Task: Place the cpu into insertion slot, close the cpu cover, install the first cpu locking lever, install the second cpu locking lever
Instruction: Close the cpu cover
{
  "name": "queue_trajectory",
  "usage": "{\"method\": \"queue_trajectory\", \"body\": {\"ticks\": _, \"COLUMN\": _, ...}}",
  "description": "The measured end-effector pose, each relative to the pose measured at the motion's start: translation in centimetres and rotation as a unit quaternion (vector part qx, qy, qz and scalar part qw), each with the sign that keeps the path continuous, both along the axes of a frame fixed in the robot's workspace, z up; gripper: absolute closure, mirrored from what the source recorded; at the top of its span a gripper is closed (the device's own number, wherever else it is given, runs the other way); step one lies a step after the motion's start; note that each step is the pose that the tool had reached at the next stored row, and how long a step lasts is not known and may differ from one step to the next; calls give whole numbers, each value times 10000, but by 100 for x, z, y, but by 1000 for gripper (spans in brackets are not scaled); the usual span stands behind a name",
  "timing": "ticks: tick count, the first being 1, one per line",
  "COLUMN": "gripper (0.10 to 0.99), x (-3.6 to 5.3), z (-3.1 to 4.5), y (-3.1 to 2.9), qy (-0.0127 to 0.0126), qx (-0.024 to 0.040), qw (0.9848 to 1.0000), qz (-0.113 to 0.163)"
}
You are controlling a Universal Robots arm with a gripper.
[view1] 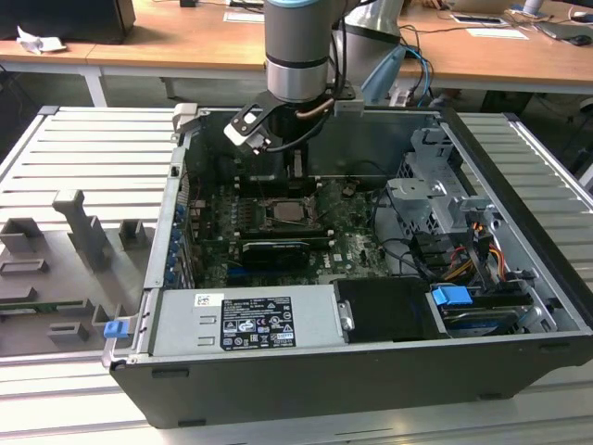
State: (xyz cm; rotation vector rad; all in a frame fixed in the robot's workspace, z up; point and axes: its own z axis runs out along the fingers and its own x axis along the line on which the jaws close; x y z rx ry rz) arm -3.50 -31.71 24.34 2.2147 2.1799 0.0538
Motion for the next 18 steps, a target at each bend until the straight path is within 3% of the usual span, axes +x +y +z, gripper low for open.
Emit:
{"method": "queue_trajectory", "body": {"ticks": 5, "gripper": 980, "x": 47, "z": 6, "y": 0, "qy": 34, "qx": -2, "qw": 10000, "qz": -2}}
{"method": "queue_trajectory", "body": {"ticks": 12, "gripper": 980, "x": 47, "z": 165, "y": 0, "qy": 36, "qx": -2, "qw": 10000, "qz": -1}}
{"method": "queue_trajectory", "body": {"ticks": 18, "gripper": 980, "x": 86, "z": 206, "y": 0, "qy": 40, "qx": -1, "qw": 10000, "qz": -1}}
